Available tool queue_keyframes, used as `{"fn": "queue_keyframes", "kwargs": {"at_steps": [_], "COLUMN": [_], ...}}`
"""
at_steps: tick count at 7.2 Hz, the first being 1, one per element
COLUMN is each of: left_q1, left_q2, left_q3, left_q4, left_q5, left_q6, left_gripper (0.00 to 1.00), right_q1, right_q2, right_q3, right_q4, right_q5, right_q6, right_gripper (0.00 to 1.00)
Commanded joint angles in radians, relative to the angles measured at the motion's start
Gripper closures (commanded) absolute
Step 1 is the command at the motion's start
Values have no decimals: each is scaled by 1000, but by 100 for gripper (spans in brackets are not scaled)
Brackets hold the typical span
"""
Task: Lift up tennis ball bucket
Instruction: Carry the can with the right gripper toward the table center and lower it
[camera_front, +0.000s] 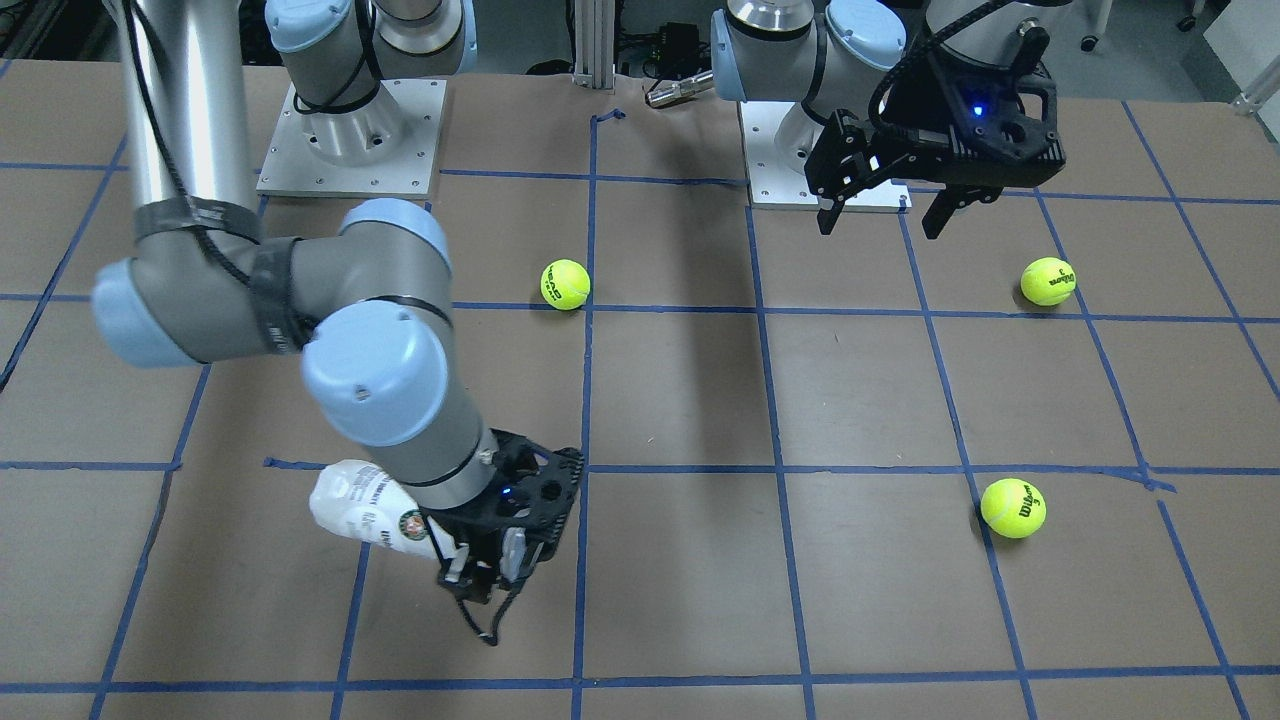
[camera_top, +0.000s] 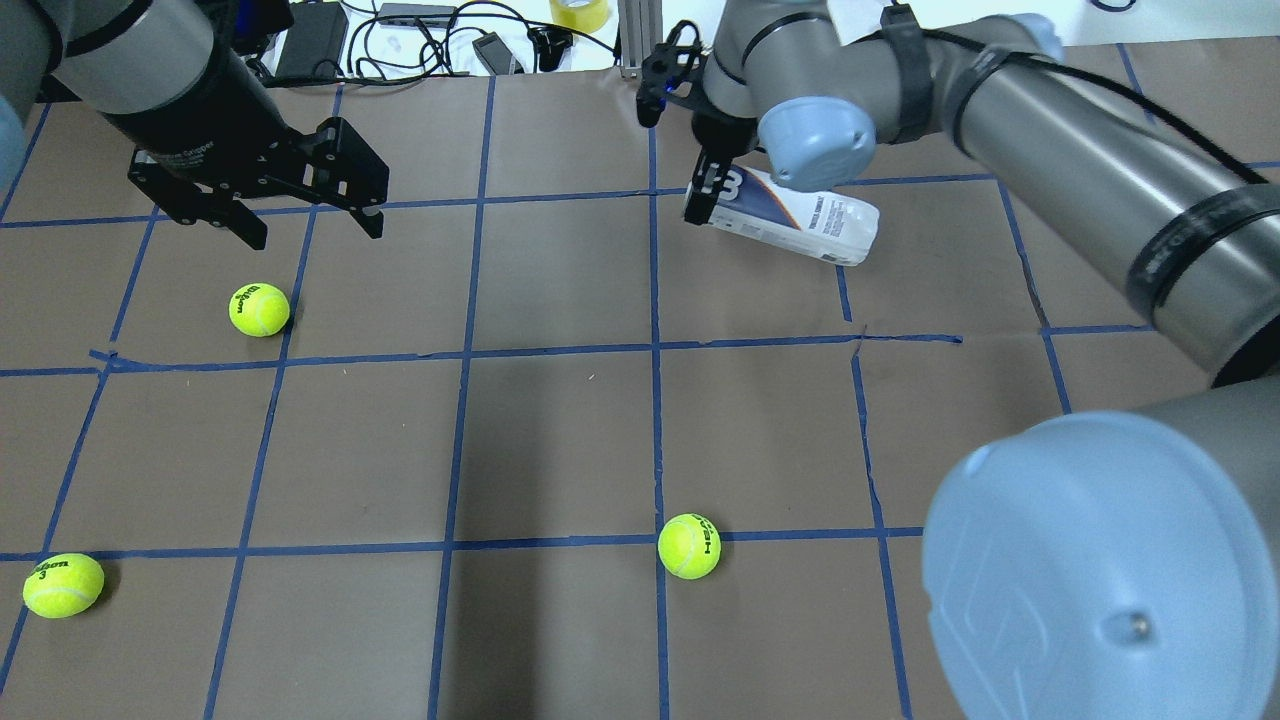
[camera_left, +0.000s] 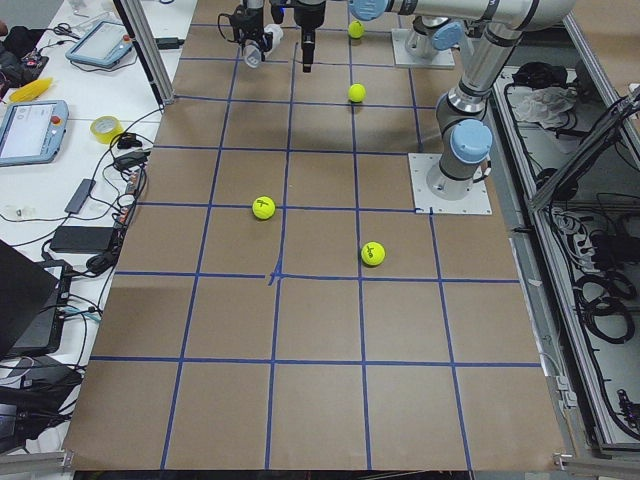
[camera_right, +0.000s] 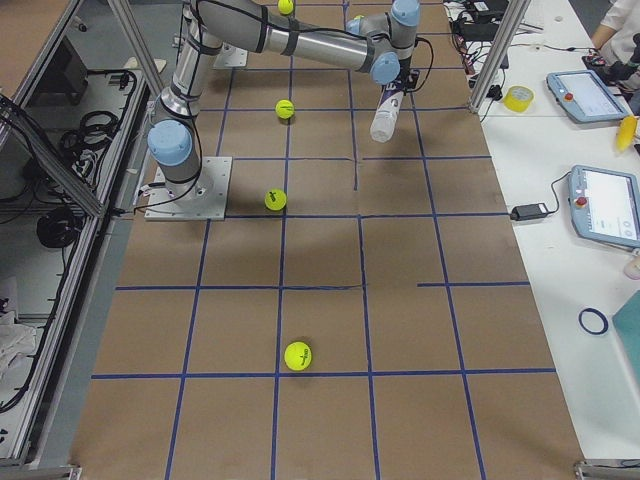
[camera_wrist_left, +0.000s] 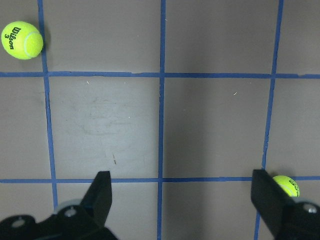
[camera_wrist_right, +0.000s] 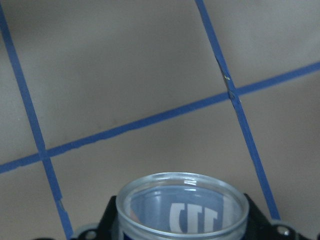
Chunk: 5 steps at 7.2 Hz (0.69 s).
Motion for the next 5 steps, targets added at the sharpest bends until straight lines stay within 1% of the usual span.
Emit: {"fn": "queue_keyframes", "kwargs": {"at_steps": [1,2,3,4,5], "left_q1": [-5,-1,-11,-13,-12], "left_q2": [5,5,10,19,7], "left_q3": [9,9,-2,-2,-2], "left_q4": [1,4,1,-2,3], "left_q5": [0,-1,0,6,0], "left_q6": [0,0,-1,0,-1], "left_gripper": [0,0,0,0,0], "right_q1": [120,153,204,238,241], "right_q2": [29,40,51,78,89], "right_q3": [29,28,29,29,31], "right_q4": [-67,-70,-99,-148,-150], "right_q5": [-8,-8,-25,-36,-36], "right_q6": [-19,-16,-23,-55,-56], "right_gripper": [43,39,37,31,26]}}
